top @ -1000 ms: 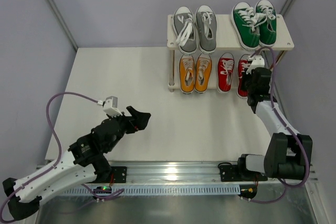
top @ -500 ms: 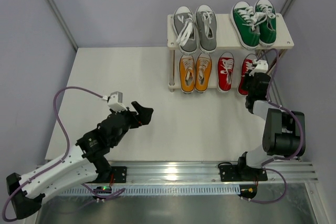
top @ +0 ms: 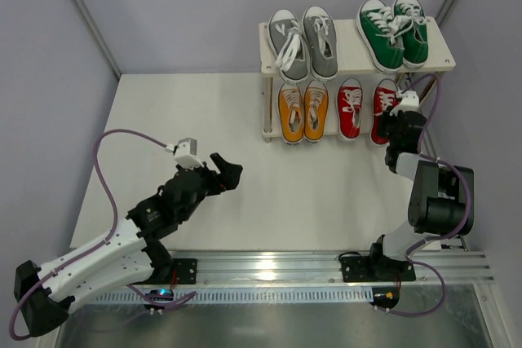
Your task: Place and organize the shoes onto the shoe shelf
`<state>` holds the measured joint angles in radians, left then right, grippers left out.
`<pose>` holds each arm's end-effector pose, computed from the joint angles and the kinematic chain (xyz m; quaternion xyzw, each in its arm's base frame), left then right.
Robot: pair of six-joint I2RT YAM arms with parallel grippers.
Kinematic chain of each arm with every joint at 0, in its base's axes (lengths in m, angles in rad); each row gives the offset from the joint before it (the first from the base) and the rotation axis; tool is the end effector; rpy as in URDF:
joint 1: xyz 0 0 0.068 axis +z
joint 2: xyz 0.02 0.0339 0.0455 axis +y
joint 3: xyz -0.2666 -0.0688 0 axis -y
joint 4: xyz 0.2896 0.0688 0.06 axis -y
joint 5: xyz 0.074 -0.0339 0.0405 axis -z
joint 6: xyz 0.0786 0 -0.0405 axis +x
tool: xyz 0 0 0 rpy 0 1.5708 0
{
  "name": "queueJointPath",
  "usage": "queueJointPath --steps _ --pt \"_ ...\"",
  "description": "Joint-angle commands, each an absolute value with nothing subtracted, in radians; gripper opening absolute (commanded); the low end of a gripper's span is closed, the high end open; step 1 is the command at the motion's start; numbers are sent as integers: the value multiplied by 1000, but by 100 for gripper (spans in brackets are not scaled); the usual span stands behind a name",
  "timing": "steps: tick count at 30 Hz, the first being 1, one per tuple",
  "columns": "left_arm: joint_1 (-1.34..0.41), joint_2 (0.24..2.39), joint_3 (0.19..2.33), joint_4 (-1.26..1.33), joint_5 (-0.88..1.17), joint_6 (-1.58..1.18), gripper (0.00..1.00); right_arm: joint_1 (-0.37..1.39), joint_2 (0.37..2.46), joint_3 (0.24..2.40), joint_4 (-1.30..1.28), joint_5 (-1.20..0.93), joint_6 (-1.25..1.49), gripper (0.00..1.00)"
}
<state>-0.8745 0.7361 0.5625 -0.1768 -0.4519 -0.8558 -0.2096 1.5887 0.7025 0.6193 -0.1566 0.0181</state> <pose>0.1892 -0.1728 0.2519 -0.1209 0.7999 -0.3060 0.5019 0.3944 -0.0714 0.1537 0.0429 0.7927 0.0041 0.6080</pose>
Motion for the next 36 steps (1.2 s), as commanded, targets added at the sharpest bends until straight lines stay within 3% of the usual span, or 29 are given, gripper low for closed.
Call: queueJointPath --steps 1,24,27,28,31,35,36 --pt "-867 735 610 -120 -446 -853 94 -202 1543 776 753 -252 5 4" --pt "-868 640 604 -207 -483 -873 94 -202 1608 854 675 -206 -34 4" --pt "-868 634 604 -213 -486 -877 94 -202 1603 845 683 -198 -28 20" --pt "-867 634 604 -213 -486 -877 94 -202 1600 841 693 -190 -26 34" --pt "-867 632 604 -213 -485 -879 94 -202 1582 819 715 -173 -21 45" --pt "-868 632 606 -209 -480 -877 94 -202 1534 793 732 -144 -11 73" --pt "-868 627 607 -210 -480 -877 94 -201 1504 779 732 -141 -11 75"
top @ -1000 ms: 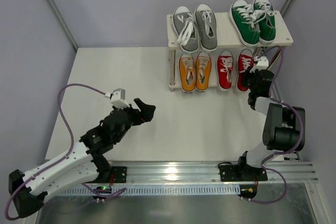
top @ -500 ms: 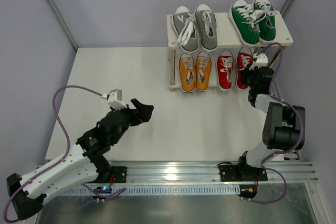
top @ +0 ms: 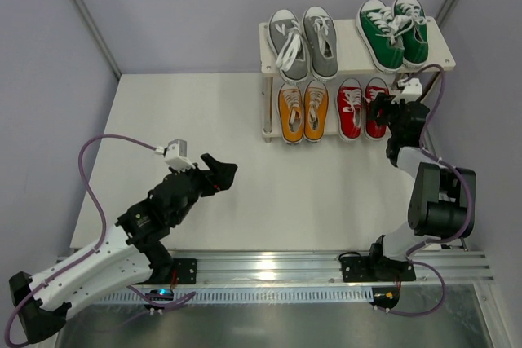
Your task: Place and organize the shoes onto the shoe shelf
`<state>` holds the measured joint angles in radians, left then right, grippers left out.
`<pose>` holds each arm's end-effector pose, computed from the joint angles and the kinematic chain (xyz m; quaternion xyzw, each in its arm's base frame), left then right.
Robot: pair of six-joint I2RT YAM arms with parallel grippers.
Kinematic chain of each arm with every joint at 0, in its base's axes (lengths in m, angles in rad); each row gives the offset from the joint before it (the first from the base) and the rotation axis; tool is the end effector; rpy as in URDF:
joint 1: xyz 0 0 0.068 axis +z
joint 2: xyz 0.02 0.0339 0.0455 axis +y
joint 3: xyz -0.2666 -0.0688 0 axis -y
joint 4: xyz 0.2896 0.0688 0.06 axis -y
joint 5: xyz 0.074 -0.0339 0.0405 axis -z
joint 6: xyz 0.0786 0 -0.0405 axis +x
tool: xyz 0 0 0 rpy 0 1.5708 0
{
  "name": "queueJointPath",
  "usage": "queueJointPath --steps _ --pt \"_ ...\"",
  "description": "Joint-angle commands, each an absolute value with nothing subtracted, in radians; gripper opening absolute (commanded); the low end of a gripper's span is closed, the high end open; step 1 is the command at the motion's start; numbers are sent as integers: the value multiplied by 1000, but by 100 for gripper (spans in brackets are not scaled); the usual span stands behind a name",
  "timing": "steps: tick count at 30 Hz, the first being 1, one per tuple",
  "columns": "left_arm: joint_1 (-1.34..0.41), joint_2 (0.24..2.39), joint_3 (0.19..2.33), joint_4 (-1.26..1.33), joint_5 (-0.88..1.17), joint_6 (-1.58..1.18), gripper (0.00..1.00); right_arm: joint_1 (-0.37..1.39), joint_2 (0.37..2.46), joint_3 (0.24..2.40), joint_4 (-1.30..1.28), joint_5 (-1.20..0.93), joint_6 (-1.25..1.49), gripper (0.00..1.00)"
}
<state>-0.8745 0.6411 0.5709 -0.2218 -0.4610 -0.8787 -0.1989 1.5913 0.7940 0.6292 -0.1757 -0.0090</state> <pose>0.1793 -0.1600 0.2709 -0.1380 0.7809 -0.3292 0.5126 0.4144 -0.0695 0.1894 0.0158 0.7630 0.0000 0.6462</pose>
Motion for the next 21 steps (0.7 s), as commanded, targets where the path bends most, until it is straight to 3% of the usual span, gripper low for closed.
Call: queueJointPath --steps 1,13,21 --pt "-868 626 607 -210 -479 -876 94 -201 1485 772 730 -129 -9 76" --pt "-868 620 598 -199 -440 -885 94 -81 1071 629 418 -52 -66 77" --pt "-868 571 595 -258 -429 -893 94 -46 1135 730 192 -124 1 75"
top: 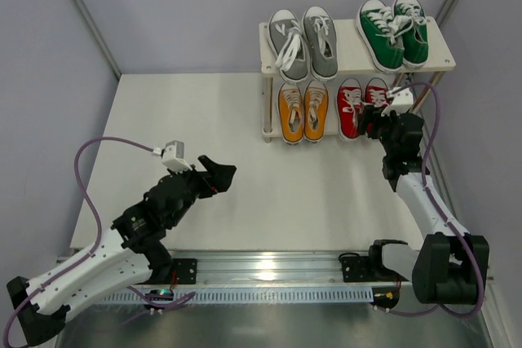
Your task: Place and organize the shoes onto the shoe shelf
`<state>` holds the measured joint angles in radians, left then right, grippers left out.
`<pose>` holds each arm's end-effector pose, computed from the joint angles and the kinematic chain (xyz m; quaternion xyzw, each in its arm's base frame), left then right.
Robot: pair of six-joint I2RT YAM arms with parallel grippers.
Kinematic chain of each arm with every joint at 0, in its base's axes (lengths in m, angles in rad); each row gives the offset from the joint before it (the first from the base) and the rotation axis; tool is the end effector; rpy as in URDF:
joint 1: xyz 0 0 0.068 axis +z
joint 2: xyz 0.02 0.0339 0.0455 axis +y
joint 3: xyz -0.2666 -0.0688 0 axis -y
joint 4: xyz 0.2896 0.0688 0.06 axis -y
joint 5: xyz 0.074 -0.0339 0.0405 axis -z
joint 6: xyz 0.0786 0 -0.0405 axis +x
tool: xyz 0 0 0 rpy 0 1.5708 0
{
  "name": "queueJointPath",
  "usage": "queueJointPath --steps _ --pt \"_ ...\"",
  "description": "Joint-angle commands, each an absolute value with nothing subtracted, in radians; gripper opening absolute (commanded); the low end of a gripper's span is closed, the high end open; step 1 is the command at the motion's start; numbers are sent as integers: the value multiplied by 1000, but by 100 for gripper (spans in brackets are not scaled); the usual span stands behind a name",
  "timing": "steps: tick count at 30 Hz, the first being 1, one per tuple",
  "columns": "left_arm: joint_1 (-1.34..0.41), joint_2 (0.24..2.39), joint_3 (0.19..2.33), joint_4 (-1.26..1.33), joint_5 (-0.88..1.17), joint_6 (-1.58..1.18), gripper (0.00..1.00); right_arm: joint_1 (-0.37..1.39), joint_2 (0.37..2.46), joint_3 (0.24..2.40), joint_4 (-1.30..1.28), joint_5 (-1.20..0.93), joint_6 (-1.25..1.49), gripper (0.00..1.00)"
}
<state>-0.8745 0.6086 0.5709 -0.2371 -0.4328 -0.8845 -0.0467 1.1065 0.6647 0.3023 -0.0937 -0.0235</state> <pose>0.1746 -0.1575 0.2755 -0.1335 0.7780 -0.3450 0.5077 0.3388 -0.0085 0.2611 -0.0220 0.7541 0.0123 0.6562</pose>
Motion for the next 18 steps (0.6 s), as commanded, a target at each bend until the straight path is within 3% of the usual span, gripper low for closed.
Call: queueJointPath --steps 1,18 --pt "-868 558 591 -265 -434 -899 93 -45 1149 741 178 -135 24 75" --pt "-867 465 560 -327 -474 -931 93 -18 1282 844 -34 -80 43 64"
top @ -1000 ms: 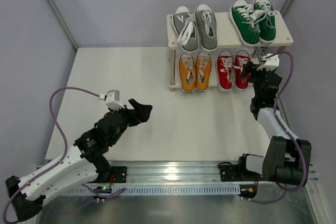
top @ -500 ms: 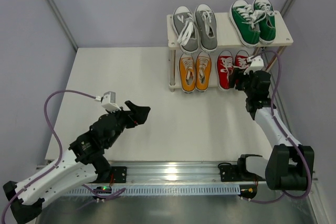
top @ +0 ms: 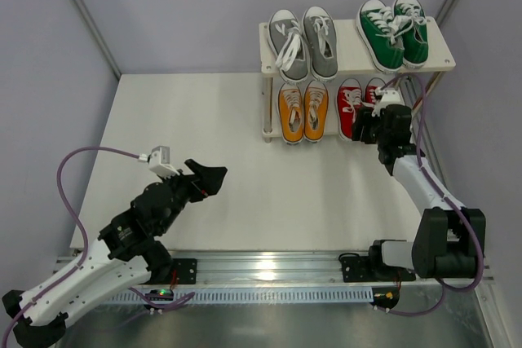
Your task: Place and organize the shoes onto the shoe shelf
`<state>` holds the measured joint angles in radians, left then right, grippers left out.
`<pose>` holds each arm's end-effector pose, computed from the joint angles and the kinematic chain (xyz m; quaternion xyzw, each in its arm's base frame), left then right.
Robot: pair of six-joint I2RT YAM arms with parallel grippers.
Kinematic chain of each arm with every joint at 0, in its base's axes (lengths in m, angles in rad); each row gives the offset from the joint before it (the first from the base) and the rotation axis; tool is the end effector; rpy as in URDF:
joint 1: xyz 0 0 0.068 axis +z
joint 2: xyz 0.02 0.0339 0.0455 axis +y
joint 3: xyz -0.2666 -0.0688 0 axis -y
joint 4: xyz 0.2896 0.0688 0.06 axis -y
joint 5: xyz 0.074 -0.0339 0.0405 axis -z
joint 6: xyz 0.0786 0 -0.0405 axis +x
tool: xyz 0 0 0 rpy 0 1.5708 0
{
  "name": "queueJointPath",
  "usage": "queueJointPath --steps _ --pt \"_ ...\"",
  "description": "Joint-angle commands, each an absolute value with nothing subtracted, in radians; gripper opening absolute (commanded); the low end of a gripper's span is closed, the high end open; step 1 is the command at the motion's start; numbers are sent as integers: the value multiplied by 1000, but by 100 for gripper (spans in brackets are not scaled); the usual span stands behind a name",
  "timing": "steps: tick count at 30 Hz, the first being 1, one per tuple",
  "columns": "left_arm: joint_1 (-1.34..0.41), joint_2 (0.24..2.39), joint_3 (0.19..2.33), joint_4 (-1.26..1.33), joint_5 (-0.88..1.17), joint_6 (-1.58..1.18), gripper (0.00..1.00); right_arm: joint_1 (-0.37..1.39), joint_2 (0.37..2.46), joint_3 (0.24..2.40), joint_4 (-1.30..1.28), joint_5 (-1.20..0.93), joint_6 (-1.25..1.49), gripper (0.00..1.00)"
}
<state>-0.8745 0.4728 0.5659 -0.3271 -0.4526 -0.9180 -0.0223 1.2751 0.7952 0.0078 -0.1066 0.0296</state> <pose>0.1586 -0.1361 0.2880 -0.1557 0.7616 -0.3617 0.5147 0.3625 0.0003 0.2189 -0.0057 0.8521 0.0473 0.5212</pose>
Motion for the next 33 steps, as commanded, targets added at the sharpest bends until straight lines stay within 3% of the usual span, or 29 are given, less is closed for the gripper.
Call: queueJointPath --steps 1,10,17,20,25,33 --pt "-868 465 558 -325 -477 -933 93 -18 1298 848 -38 -86 48 62" --pt "-868 462 543 -316 -480 -954 93 -18 1350 887 -57 -109 75 55" --pt "-868 462 541 -314 -483 -957 93 -18 1425 943 -48 -42 103 28" --pt "-868 456 545 -321 -489 -959 93 -18 1427 945 -45 10 100 10" --pt "-867 445 543 -331 -497 -960 93 -18 1405 934 -25 121 97 5" --pt "-867 451 549 -337 -492 -963 93 -20 1430 962 -12 192 89 5"
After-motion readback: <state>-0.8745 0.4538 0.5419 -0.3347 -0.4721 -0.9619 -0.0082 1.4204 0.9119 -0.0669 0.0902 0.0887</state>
